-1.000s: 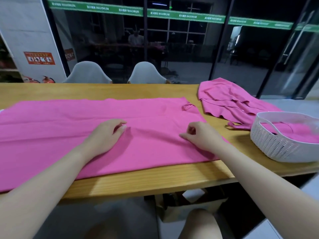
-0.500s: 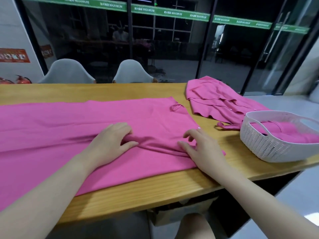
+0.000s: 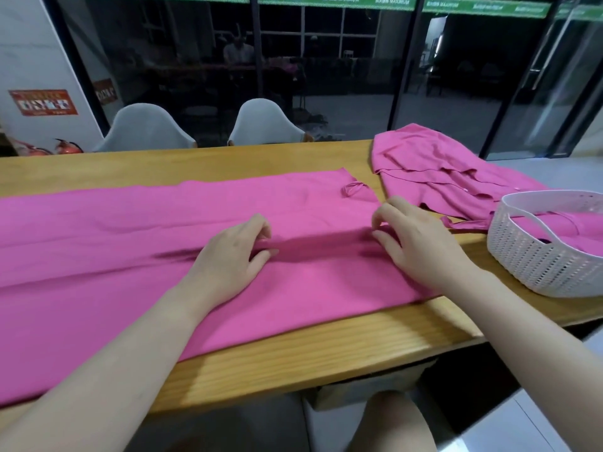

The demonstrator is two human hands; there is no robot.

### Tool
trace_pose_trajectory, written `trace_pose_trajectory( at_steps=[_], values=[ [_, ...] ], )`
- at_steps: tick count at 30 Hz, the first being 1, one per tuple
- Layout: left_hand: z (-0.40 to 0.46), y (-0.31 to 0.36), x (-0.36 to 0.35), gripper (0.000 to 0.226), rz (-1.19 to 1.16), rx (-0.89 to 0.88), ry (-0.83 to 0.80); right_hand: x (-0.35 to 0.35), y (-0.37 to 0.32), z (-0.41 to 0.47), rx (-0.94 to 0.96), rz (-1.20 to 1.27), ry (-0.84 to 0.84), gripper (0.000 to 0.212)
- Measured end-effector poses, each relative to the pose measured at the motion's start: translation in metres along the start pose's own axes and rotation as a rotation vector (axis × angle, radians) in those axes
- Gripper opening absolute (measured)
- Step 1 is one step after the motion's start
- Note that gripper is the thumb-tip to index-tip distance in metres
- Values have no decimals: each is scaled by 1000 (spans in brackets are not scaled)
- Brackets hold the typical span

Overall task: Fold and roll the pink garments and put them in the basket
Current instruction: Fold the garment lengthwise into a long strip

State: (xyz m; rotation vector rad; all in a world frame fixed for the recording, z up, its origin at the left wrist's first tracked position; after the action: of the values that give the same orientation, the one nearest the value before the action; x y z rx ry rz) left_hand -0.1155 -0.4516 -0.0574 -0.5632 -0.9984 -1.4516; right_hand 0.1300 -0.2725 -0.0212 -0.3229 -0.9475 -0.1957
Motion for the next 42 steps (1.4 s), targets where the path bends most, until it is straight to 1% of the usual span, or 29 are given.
trace_pose_trajectory(
  at_steps=[2, 4, 5, 6, 8, 9, 11, 12, 15, 18, 21, 23, 25, 26, 28, 29, 32, 37, 38, 41, 42],
  values=[
    [1, -6, -2, 25, -30, 51, -1, 0, -1, 0, 59, -12, -52, 19],
    [2, -12, -5, 24, -30, 75, -20, -5, 2, -3, 17, 74, -113, 30],
    [2, -14, -6, 23, -21, 76, -31, -8, 5, -5, -15, 126, -117, 36],
    [3, -16, -7, 22, -15, 75, -41, -12, 10, -7, -46, 178, -105, 37],
    [4, -17, -9, 21, -26, 75, -55, -19, 18, -11, -101, 230, -80, 30],
    [4, -17, -9, 22, -36, 76, -57, -22, 21, -14, -127, 229, -89, 29],
    [6, -16, -9, 22, -53, 77, -57, -27, 28, -18, -166, 208, -98, 40],
    [6, -15, -8, 23, -61, 81, -59, -28, 30, -19, -172, 197, -88, 41],
    [5, -13, -7, 27, -69, 97, -58, -27, 29, -21, -139, 158, -36, 27],
    [4, -14, -6, 27, -85, 123, -59, -21, 31, -21, -160, 186, -1, 17],
    [2, -16, -4, 21, -106, 149, -42, -8, 37, -17, -208, 275, 58, 16],
    [2, -19, -1, 17, -112, 181, -7, 1, 45, -9, -286, 352, 134, 19],
    [4, -24, 0, 21, -110, 243, 24, 2, 58, 4, -373, 405, 195, 28],
    [4, -28, 0, 24, -102, 276, 28, -1, 63, 11, -414, 424, 205, 37],
    [4, -34, -3, 27, -72, 333, 12, -11, 74, 24, -495, 442, 164, 54],
    [4, -36, -5, 26, -58, 352, -2, -16, 79, 30, -541, 428, 126, 56],
    [3, -42, -11, 24, -52, 364, -26, -34, 89, 40, -619, 378, 18, 55],
    [7, -51, -17, 25, 0, 331, -81, -44, 95, 35, -583, 442, 41, 58],
    [7, -52, -18, 24, 21, 329, -98, -44, 97, 32, -568, 451, 27, 55],
    [10, -45, -18, 25, 92, 319, -122, -44, 97, 26, -493, 402, -13, 31],
    [10, -43, -17, 26, 126, 321, -132, -44, 96, 25, -469, 377, -6, 28]
  ],
)
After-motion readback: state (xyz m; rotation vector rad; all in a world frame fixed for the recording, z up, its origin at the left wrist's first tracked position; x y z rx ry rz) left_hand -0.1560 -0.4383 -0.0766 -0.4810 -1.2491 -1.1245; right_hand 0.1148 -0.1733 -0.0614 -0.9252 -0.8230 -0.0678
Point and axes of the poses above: each hand's wrist, its own z-axis towards the middle knuckle, its own x-axis out of the back of the hand, y = z × x, the point moved 3 cm from there along z, towards the middle knuckle, and after that the axes turned 5 degrees about z, right-handed, at the moved point
